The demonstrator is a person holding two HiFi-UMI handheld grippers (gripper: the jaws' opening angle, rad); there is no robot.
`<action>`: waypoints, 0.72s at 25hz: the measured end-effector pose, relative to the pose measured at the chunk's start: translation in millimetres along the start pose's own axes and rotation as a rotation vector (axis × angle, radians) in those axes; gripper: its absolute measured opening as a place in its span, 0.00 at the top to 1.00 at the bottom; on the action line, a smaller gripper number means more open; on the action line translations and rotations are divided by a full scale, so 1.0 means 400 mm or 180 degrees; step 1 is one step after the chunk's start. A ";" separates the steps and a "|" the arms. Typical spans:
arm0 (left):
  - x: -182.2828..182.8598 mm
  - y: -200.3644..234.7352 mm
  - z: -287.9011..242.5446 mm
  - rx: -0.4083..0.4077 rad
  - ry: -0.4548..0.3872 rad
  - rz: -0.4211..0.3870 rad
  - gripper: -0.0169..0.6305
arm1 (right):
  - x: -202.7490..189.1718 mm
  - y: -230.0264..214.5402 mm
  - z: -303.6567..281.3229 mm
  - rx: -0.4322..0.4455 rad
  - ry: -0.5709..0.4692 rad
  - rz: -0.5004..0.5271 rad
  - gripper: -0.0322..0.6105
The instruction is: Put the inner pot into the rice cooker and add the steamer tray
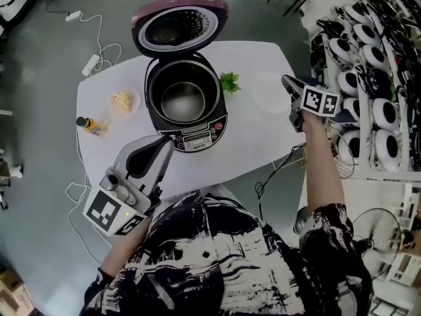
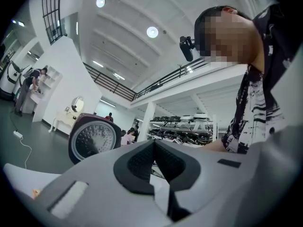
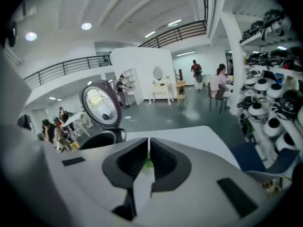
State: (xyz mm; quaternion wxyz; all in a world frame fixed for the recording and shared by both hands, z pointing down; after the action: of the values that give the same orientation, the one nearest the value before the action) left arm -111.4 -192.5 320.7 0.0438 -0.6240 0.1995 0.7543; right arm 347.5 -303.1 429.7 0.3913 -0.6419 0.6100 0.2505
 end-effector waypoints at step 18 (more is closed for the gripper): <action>-0.111 0.006 -0.335 0.0329 0.0605 0.0051 0.97 | -0.457 -0.640 -0.230 -0.1040 0.1301 -0.1050 0.56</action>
State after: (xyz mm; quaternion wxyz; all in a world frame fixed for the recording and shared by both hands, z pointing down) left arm 21.2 -234.1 344.9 0.0507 -0.6880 0.2464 0.6807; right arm 560.2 -283.0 678.3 0.1876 -0.8238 0.5152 0.1440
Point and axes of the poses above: the fingertips, and each gripper's own axes: z backward along the fingers, y to its left, x out of its top, the point moved 6 cm from there along z, backward along the fingers, and after that the axes turned 6 degrees about -x, right-handed, at the moved point
